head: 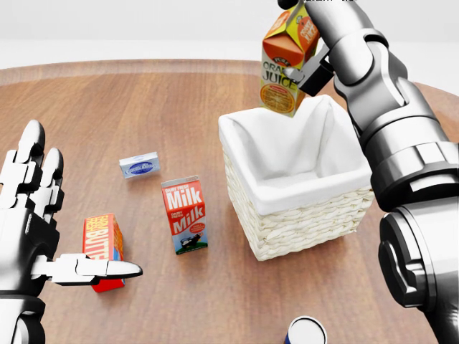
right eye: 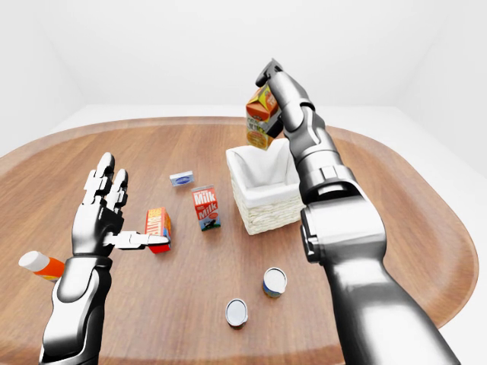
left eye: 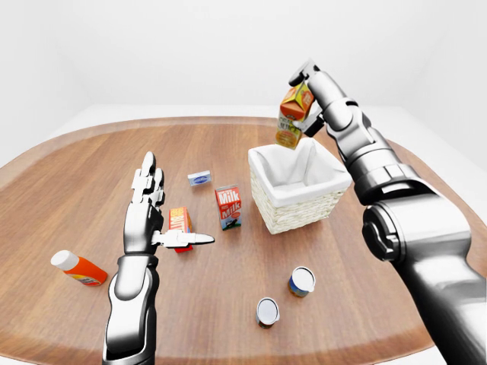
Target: Pick up the orange juice, and put it in the basket.
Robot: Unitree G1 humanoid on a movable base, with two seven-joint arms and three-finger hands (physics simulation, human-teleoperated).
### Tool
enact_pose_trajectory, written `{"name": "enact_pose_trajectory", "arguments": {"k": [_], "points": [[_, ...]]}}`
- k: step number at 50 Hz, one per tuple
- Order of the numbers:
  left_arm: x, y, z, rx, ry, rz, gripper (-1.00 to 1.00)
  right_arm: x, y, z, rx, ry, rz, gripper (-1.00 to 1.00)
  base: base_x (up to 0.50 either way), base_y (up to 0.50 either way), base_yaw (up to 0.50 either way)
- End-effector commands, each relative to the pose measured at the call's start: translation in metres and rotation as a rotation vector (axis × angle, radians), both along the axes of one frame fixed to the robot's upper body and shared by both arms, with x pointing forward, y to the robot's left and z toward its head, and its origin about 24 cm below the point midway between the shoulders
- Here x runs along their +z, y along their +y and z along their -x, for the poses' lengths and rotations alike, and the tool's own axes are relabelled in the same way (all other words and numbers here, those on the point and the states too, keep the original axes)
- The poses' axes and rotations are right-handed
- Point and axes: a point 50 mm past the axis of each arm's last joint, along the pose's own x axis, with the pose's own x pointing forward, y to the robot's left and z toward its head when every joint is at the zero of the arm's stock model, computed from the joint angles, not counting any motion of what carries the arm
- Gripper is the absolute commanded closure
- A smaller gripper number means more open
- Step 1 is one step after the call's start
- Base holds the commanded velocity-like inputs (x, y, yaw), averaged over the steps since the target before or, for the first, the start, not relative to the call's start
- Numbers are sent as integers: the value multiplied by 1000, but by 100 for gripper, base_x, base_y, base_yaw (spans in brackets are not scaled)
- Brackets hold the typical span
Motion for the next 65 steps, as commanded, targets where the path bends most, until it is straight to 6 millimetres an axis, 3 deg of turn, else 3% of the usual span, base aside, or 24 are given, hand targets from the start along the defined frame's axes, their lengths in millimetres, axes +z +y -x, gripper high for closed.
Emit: {"name": "enact_pose_trajectory", "arguments": {"k": [1,13,36,65], "points": [[0,0,0,0,0,0,-100,3,-5,0,-54,-49,20,100,0,0,0],[0,0,0,0,0,0,-100,3,-5,0,-54,-49,20,100,0,0,0],[0,0,0,0,0,0,-100,-20,-5,-1,-164,-13,53,100,0,0,0],[0,0,0,0,0,0,-100,-26,-6,-1,-229,0,46,100,0,0,0]]}}
